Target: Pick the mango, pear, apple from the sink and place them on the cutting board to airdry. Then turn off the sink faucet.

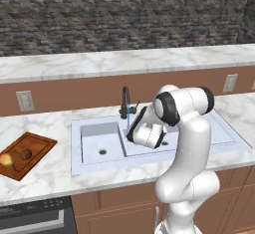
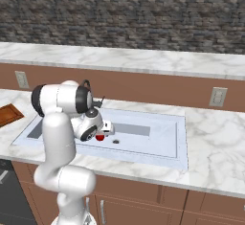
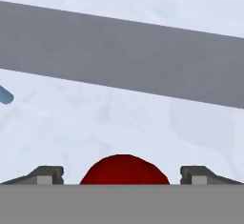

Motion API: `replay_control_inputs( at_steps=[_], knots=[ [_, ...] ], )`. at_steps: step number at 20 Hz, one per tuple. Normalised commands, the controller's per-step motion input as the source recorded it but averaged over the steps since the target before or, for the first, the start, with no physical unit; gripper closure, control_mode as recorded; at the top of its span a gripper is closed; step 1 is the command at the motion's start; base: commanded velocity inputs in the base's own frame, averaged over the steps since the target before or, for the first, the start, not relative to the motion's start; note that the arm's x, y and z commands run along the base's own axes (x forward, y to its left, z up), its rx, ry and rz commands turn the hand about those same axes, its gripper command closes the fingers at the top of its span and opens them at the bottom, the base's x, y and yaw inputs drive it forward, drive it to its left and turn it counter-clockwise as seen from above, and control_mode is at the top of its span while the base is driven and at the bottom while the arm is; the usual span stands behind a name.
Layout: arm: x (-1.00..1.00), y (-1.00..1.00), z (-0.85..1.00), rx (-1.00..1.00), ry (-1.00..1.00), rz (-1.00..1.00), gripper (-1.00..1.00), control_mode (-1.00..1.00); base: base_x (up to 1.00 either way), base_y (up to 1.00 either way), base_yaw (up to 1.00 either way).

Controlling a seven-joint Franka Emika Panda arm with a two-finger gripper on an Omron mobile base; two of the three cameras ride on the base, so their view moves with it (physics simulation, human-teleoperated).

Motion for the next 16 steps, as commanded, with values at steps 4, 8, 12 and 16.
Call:
replay_control_inputs(
  at_steps=[4,8,12,16],
  knots=[
    [0.05,-0.04,-0.13,0.00,0.00,0.00,1.00,-1.00,0.00,0.00,0.00],
    [0.00,-0.08,-0.09,0.01,0.00,0.00,1.00,-1.00,0.00,0.00,0.00],
    [0.00,-0.06,0.10,0.01,-0.03,0.00,1.00,-1.00,0.00,0.00,0.00],
    [0.00,-0.18,0.46,0.00,-0.03,0.00,1.00,-1.00,0.00,0.00,0.00]
  ],
)
